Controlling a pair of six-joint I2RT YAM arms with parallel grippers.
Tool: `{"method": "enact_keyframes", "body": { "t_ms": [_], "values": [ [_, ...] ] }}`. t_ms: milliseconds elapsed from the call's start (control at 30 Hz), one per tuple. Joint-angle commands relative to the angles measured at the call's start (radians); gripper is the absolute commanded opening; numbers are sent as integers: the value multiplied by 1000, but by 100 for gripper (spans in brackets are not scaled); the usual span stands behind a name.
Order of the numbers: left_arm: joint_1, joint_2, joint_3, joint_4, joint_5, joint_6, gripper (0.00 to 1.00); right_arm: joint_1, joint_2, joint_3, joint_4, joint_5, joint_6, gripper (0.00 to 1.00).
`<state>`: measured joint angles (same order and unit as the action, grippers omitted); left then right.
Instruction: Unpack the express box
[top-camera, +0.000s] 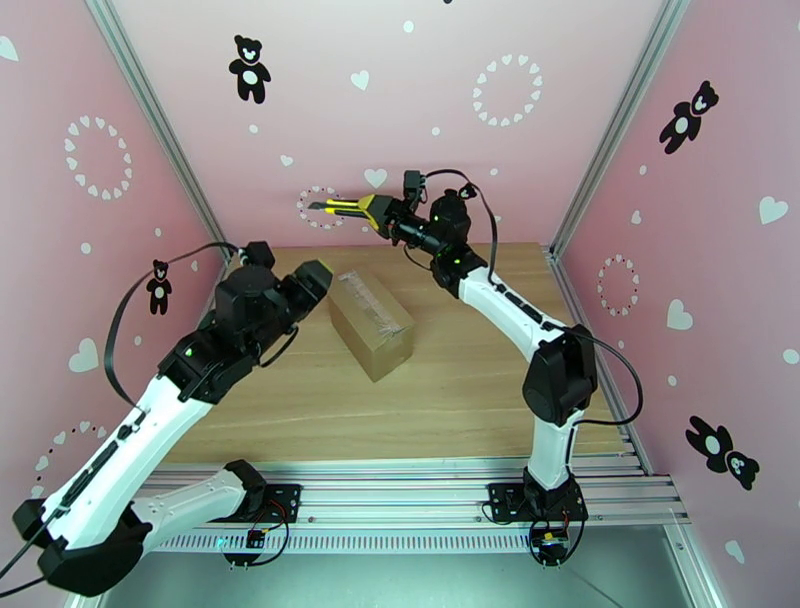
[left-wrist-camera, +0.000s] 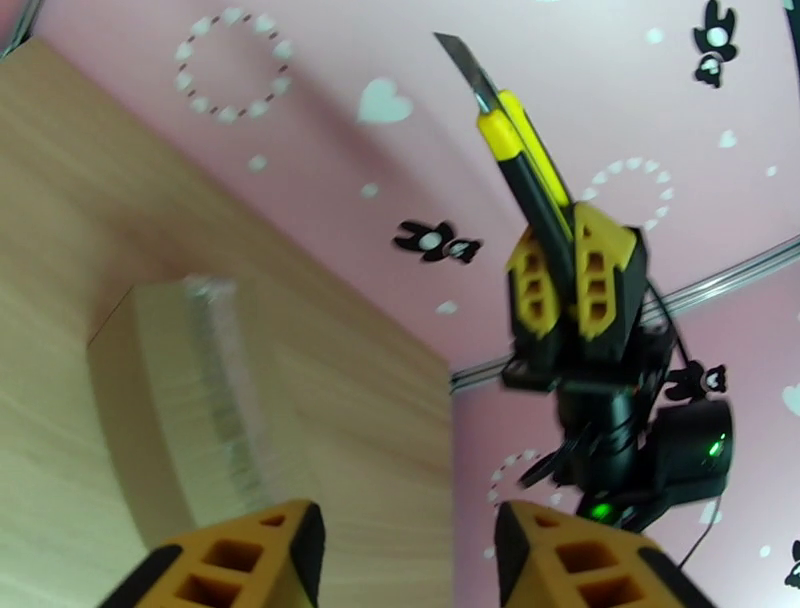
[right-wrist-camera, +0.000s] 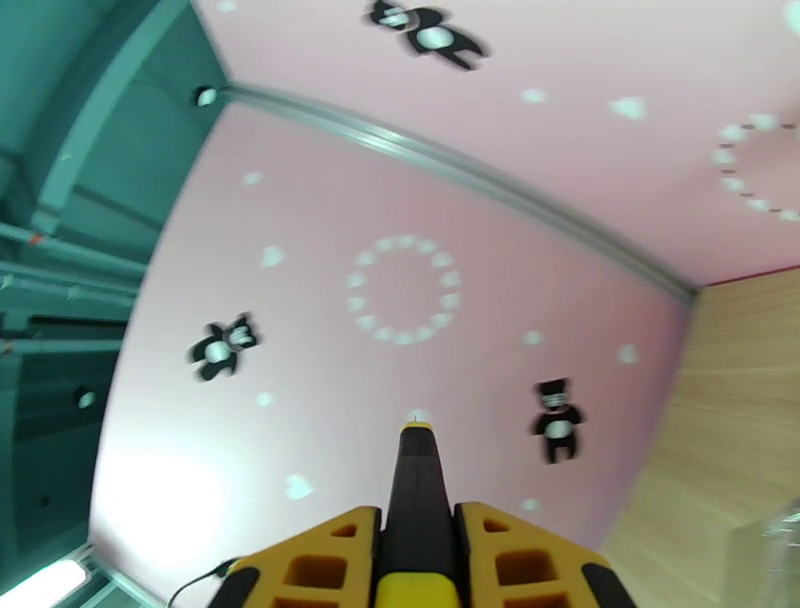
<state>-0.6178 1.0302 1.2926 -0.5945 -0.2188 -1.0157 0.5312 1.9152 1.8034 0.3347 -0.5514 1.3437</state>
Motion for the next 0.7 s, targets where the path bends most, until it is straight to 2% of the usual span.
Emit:
{"method": "enact_keyframes", "body": {
  "t_ms": [0,100,233,367,567,667],
  "values": [
    [5,-39,-25,-101,4,-1,51,4,-80,91,-284,60,-269,0],
    [22,-37,-40,-117,22,21,51,4,-114,115,-452,127,-440,0],
    [80,-1,-55,-139,94,38,53,4,-150,123,-591,172,-579,0],
    [162,56,-86,-111,216,32,54,7,-165,124,-679,179,-674,0],
    [251,142,-116,-49,337,44,56,25,-180,121,-776,230,-805,0],
    [294,172,-143,16,400,36,61,46,-171,119,-800,233,-871,0]
  ]
}}
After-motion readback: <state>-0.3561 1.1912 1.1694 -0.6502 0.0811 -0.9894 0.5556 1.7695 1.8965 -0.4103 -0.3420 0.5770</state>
